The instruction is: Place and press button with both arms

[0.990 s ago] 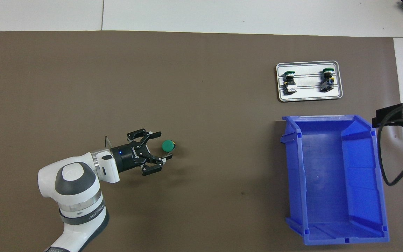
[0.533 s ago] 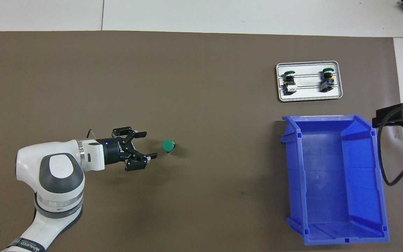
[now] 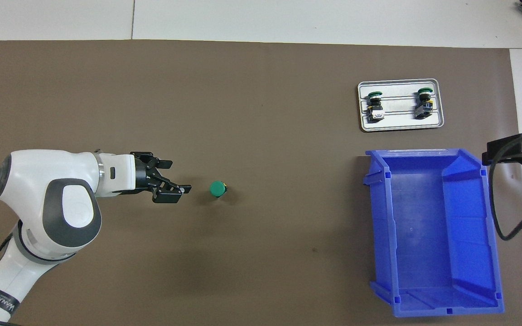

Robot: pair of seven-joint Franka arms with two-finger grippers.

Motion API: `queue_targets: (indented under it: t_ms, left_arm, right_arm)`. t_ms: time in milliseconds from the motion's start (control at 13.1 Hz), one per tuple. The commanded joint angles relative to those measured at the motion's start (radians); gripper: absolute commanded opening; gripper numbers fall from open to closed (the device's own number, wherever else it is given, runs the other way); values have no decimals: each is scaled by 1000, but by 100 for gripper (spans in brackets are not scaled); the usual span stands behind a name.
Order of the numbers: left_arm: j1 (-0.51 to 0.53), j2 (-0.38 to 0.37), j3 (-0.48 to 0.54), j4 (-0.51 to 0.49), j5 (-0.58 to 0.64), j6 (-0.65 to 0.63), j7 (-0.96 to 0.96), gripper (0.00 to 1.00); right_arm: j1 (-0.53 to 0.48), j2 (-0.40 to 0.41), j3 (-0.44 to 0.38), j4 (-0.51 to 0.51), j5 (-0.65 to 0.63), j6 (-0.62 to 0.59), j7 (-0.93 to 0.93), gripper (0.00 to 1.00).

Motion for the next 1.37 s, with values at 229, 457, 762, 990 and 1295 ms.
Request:
queue_targets:
  t_ms: [229, 457, 762, 990, 1295]
  left_arm:
    - [-6, -9, -9, 150, 272, -140, -418, 87]
    - [-61, 23, -12, 276, 520, -243, -688, 86]
    - [-170, 43, -12, 330, 631, -238, -1032, 64]
    - [-230, 54, -12, 325, 708, -248, -1163, 0]
    - [-270, 57, -12, 284, 736, -231, -1166, 0]
  right_arm:
    - [-8, -21, 4, -24, 19, 5, -7, 100]
    - [-8, -21, 4, -24, 19, 5, -7, 100]
    - [-8, -21, 4, -24, 19, 5, -7, 100]
    - [-8, -21, 4, -24, 19, 5, -7, 100]
    - [-8, -21, 4, -24, 19, 5, -7, 100]
